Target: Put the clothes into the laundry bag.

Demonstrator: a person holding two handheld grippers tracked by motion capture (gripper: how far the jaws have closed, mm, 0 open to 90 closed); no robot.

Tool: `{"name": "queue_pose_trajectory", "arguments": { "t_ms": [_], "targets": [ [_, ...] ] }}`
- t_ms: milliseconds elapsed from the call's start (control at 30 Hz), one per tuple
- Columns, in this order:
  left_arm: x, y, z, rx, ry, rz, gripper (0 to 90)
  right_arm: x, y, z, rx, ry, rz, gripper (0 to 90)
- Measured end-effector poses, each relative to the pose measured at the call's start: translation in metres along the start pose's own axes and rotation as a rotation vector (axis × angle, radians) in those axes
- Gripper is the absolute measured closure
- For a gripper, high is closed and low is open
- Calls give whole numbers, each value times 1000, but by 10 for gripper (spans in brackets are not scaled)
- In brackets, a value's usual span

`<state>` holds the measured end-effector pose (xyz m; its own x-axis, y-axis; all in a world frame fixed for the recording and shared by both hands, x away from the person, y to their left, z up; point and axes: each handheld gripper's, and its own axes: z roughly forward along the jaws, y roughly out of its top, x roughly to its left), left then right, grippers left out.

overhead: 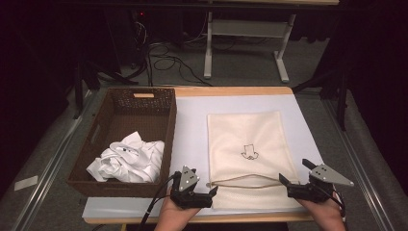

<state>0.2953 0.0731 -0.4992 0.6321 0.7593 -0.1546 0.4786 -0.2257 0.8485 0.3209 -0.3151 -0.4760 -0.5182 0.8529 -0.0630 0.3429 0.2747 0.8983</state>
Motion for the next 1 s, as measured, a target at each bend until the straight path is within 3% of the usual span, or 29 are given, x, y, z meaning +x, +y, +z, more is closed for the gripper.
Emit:
{"name": "queue_pose_trajectory", "arguments": {
  "t_ms": [67, 133, 200, 300, 433, 500, 533, 667, 733, 867, 900, 933, 1000],
  "targets": [
    [0, -1, 1, 15, -13, -3, 134, 0, -1, 0, 3, 0, 0, 2],
    [-1, -7, 5, 78, -54, -9, 274, -2, -1, 0, 4, 2, 5, 2],
    [-1, -10, 6, 95, -61, -12, 354, -3, -1, -1, 0, 2, 3, 2],
    [-2, -14, 9, 116, -80, -33, 406, -3, -1, -1, 1, 2, 1, 2],
    [-11, -20, 17, 135, -91, -15, 508, -3, -2, 1, 11, 7, 0, 2],
    [-17, -23, 20, 144, -75, 9, 532, -2, -2, 1, 10, 9, 2, 2],
    [-23, -25, 21, 129, -51, 40, 606, -2, -1, 0, 8, 9, -6, 2],
    [-26, -25, 23, 126, -30, 45, 684, -2, -2, 1, 12, 13, -4, 4],
    [-24, -25, 23, 122, -24, 44, 788, -1, -2, 2, 16, 17, -8, 5],
    [-18, -23, 22, 125, -25, 35, 841, -2, -2, 2, 22, 23, -2, 10],
    [-11, -21, 20, 127, 17, 40, 846, -2, -2, 2, 24, 21, 4, 11],
    [-11, -21, 20, 127, 17, 40, 850, -2, -2, 2, 24, 21, 4, 11],
    [-2, -20, 18, 118, 70, 16, 854, -3, -3, 3, 24, 21, 4, 13]
  ]
}}
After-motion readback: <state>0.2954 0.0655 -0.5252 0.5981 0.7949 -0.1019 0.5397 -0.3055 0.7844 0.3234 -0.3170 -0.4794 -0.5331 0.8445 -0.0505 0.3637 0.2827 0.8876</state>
